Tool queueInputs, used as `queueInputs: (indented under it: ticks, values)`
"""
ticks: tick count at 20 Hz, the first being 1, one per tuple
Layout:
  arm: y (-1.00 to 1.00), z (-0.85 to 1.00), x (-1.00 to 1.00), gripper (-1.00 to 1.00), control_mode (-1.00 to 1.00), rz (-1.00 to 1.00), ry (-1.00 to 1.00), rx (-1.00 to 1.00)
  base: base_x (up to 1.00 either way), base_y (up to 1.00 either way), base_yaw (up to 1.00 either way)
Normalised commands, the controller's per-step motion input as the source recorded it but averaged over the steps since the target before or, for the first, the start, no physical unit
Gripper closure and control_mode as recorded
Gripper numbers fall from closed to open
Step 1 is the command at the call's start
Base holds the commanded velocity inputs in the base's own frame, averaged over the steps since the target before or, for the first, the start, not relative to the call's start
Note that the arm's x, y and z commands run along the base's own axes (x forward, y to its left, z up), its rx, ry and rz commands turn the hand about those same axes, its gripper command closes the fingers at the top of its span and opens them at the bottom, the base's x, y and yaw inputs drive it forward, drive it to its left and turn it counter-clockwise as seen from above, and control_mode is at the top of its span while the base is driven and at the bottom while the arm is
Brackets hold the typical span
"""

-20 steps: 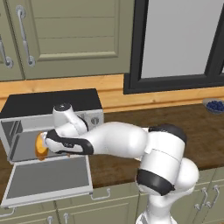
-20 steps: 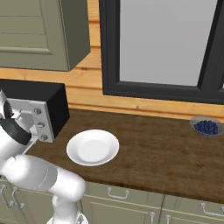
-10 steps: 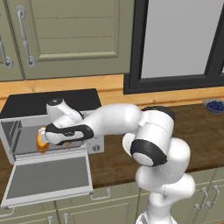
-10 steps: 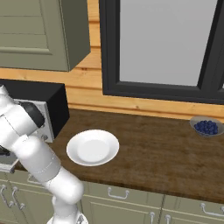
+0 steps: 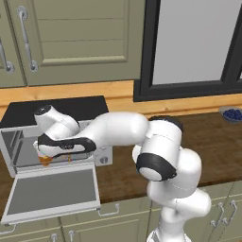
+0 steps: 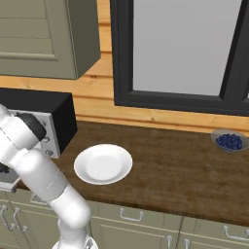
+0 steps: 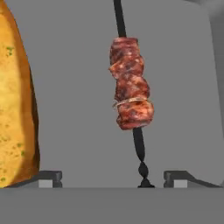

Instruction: Pick up the kebab skewer and baguette bread, and place them inside the toaster oven. Close the toaster oven door and start by setting the timer.

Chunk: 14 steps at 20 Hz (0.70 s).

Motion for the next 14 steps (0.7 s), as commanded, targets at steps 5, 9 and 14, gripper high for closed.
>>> queueInputs:
  ticks: [5, 9, 14]
  values:
    - [-0.19, 0.08, -0.53, -1.00, -1.00, 0.00, -0.14, 0.00, 0.00, 0.00, 0.00]
    - [-0.33, 0.11, -0.90, -1.00, -1.00, 0.00, -0.12, 0.00, 0.00, 0.00, 0.00]
    - [-0.51, -0.08, -0.88, -1.00, -1.00, -0.02, -0.06, 0.03, 0.00, 0.00, 0.00]
